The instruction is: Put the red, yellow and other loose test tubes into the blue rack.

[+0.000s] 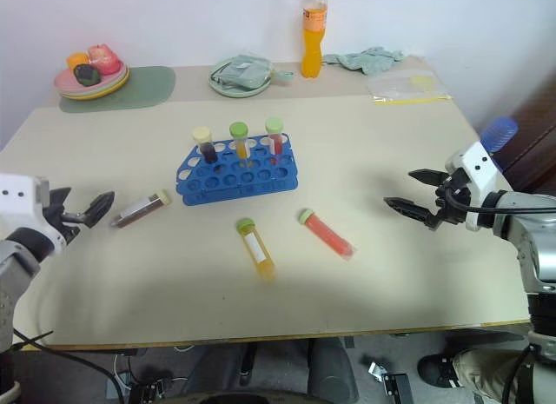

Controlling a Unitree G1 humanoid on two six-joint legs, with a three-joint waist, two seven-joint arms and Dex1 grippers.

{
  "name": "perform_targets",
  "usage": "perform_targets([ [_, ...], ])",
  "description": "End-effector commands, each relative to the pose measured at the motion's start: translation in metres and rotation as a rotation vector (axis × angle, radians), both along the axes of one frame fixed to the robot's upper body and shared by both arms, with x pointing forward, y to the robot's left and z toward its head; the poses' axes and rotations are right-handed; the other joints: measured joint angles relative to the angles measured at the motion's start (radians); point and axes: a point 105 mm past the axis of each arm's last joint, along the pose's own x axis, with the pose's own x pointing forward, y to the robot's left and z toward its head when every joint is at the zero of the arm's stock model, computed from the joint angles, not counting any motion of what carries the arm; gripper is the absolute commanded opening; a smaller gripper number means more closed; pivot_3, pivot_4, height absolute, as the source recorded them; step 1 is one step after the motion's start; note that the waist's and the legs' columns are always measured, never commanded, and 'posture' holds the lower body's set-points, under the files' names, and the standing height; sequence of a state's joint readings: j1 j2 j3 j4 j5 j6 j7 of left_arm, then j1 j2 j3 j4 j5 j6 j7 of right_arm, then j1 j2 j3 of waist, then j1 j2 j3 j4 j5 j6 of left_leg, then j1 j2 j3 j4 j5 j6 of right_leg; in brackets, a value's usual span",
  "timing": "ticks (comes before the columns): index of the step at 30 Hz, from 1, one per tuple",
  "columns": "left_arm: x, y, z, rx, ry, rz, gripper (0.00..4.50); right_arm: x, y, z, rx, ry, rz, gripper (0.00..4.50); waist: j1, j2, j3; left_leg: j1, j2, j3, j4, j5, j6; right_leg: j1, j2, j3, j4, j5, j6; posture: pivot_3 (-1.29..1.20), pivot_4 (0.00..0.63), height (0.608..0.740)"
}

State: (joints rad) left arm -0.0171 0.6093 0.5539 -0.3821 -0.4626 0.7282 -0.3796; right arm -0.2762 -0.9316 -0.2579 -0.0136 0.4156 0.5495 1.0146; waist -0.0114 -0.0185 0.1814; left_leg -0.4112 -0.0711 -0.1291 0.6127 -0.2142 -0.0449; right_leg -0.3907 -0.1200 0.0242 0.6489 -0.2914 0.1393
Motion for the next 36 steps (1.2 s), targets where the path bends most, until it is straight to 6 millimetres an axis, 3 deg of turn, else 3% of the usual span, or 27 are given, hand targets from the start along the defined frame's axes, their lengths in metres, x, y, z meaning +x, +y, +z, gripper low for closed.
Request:
perform_targets([
  [1,0.005,-0.026,0.018,0.021,-0.069,-0.117,4.37,-0.003,0.015,0.024,-0.043,-0.027,0.022,4.5,0.0,0.0,0.0,0.0,0.0,0.0,0.0,0.0,0.0,0.0,0.0,0.0,0.0,0.0,0.0,0.0,0.15,0.74],
  [6,0.004,-0.074,0.017,0.03,-0.058,-0.373,4.37,-0.021,0.058,0.025,-0.104,0.131,0.177,4.5,-0.001,0.001,0.0,-0.001,0.0,-0.001,0.0,0.0,0.0,-0.001,0.0,0.0,0.0,0.0,0.0,0.0,0.15,0.74],
  [10,-0.005,-0.112,0.004,0.116,-0.007,-0.579,4.37,-0.019,0.069,0.022,-0.127,0.296,0.127,4.5,0.0,0.001,0.0,-0.001,0.0,0.0,0.0,0.0,0.0,-0.001,0.0,0.0,-0.001,0.0,0.0,0.0,0.15,0.74],
  [17,-0.03,-0.168,-0.011,0.075,0.03,-0.879,4.37,-0.008,0.101,0.006,-0.135,0.517,0.014,4.5,0.0,0.001,0.001,-0.006,0.0,-0.001,0.0,0.0,0.0,-0.005,0.0,0.0,-0.001,0.0,-0.001,0.0,0.15,0.74],
  [20,-0.034,-0.177,-0.019,0.081,0.048,-0.93,4.37,-0.002,0.112,-0.003,-0.115,0.587,0.007,4.5,0.001,0.001,0.001,-0.008,0.0,-0.001,0.001,0.0,0.0,-0.007,0.0,0.0,-0.001,0.0,-0.001,0.0,0.15,0.74],
  [24,-0.03,-0.171,-0.031,0.127,0.072,-0.919,4.37,0.001,0.13,-0.01,-0.115,0.636,0.046,4.5,0.0,0.001,0.001,-0.01,-0.001,-0.002,0.001,0.0,0.0,-0.009,0.0,0.0,-0.001,0.0,0.0,0.0,0.15,0.74],
  [36,-0.04,-0.173,-0.044,0.11,0.098,-0.971,4.37,0.01,0.147,-0.025,-0.14,0.747,0.024,4.5,-0.004,0.001,0.001,-0.011,0.0,-0.002,0.001,0.0,0.0,-0.01,0.0,-0.001,0.0,0.0,0.0,0.0,0.15,0.74],
])
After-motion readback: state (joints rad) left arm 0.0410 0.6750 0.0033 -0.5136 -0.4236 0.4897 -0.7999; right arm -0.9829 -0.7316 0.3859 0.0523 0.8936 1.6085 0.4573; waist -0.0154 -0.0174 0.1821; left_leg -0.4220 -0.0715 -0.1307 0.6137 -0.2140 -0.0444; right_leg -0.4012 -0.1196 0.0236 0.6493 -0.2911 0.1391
